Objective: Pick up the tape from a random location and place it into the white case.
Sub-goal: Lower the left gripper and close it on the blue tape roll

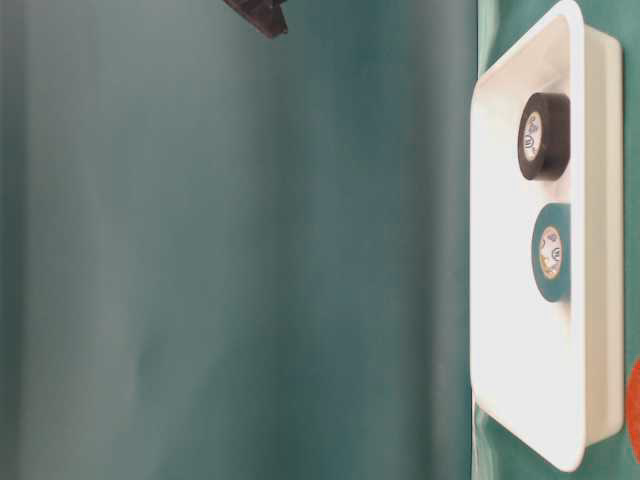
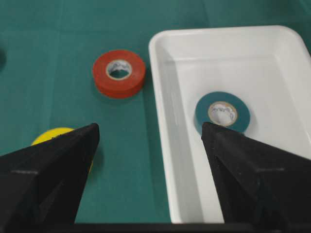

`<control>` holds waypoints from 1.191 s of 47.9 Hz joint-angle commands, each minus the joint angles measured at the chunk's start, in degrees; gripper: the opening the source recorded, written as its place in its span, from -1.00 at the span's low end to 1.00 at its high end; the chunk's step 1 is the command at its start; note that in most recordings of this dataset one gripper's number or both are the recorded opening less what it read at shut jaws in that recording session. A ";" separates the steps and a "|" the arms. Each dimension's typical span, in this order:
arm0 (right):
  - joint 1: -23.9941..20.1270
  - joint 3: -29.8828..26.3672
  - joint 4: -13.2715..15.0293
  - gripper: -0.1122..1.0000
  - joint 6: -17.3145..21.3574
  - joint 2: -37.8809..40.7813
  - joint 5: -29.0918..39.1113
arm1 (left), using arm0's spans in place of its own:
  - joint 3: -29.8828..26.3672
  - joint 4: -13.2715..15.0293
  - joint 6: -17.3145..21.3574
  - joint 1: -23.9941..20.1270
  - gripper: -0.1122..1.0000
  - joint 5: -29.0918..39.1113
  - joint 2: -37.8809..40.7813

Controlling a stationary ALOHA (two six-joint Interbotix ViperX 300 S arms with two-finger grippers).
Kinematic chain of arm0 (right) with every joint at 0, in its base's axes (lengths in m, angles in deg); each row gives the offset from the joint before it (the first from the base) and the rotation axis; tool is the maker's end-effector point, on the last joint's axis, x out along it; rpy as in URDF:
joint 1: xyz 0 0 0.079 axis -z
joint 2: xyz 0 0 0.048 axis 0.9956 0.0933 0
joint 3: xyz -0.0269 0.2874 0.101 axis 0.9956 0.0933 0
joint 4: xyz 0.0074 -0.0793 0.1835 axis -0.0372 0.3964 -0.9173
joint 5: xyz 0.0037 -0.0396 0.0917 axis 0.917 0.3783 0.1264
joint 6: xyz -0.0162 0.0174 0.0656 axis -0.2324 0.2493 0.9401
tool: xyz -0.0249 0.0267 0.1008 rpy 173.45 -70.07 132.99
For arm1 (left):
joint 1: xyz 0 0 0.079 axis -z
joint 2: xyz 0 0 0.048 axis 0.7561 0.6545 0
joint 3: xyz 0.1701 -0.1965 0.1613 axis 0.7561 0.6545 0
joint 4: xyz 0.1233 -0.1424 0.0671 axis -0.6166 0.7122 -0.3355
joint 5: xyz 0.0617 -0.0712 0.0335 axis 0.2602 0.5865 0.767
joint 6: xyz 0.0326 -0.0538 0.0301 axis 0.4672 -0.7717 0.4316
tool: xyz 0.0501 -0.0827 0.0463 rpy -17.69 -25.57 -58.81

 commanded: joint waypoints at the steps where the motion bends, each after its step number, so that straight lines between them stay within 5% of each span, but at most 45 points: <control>1: -0.09 -0.79 0.09 0.69 -0.09 -0.18 -0.26 | -1.14 -0.18 0.09 -0.18 0.96 -0.18 -0.79; 32: -0.09 -0.70 0.00 0.69 -0.09 -0.18 -0.26 | 4.57 -0.18 0.09 -0.26 0.96 -6.50 0.88; 57: -0.09 -0.62 0.09 0.69 -0.26 -0.18 1.23 | 10.99 0.00 0.09 0.26 0.96 -18.81 11.43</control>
